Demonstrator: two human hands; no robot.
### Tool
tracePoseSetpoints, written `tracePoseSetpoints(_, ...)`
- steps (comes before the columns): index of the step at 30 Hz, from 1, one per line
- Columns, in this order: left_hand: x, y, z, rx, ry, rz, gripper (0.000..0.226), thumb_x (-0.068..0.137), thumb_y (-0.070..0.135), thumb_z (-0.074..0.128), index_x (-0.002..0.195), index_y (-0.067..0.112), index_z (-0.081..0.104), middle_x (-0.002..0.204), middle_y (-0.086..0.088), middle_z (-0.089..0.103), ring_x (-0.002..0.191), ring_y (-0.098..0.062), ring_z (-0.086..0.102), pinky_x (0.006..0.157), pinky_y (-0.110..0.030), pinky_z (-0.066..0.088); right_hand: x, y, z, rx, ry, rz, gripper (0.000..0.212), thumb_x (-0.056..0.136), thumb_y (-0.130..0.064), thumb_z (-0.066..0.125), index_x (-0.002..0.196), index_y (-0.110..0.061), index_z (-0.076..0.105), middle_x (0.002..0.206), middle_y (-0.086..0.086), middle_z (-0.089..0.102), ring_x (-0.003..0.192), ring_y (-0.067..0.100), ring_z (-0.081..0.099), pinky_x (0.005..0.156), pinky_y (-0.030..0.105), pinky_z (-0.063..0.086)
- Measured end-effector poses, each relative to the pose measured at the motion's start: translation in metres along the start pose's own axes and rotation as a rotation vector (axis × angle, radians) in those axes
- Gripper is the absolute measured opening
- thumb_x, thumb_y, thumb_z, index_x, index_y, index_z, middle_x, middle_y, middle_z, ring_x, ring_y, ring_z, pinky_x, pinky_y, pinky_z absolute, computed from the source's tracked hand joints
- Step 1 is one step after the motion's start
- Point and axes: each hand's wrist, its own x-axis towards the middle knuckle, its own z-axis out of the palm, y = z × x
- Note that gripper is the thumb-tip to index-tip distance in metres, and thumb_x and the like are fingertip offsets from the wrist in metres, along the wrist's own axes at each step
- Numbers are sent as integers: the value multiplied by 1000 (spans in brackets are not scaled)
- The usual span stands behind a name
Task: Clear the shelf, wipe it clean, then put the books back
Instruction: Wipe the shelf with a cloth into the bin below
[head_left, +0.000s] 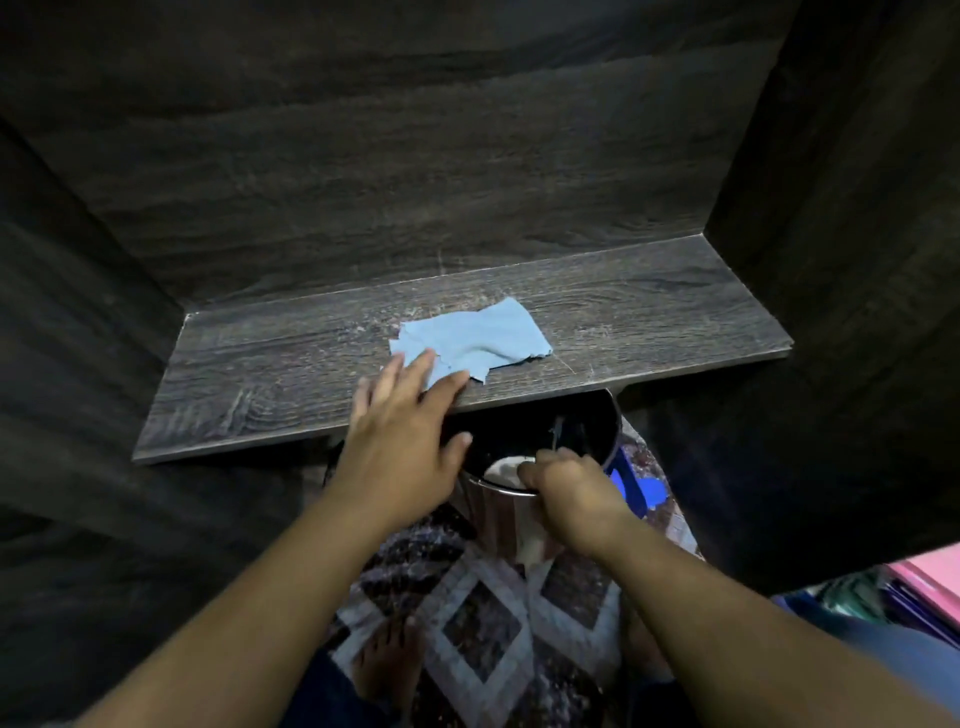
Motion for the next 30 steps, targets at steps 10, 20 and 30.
tracePoseSetpoints(10,-9,-30,29,36,-189,-205,72,97,42,43,151,31,-3,161,-6,-12,148,-27,-11,115,-55,9,10,5,52,-128,-127,63,41,98,-12,36,139,-19,41,134,8,43,128,29,34,100,43,32)
tracePoseSetpoints(20,8,-32,52,93,-101,-178,84,92,38,49,150,27,-10,158,-11,-21,145,-35,-21,117,-55,-7,21,21,69,-102,-101,122,47,90,-29,53,135,-18,44,125,7,48,119,29,38,99,39,32)
tracePoseSetpoints(30,12,-39,53,85,-96,-169,71,97,62,18,150,33,-19,157,-7,-28,145,-31,-22,116,-52,-10,35,-14,-30,62,894,-15,22,78,-24,53,95,-10,52,107,16,55,90,32,46,76,40,36)
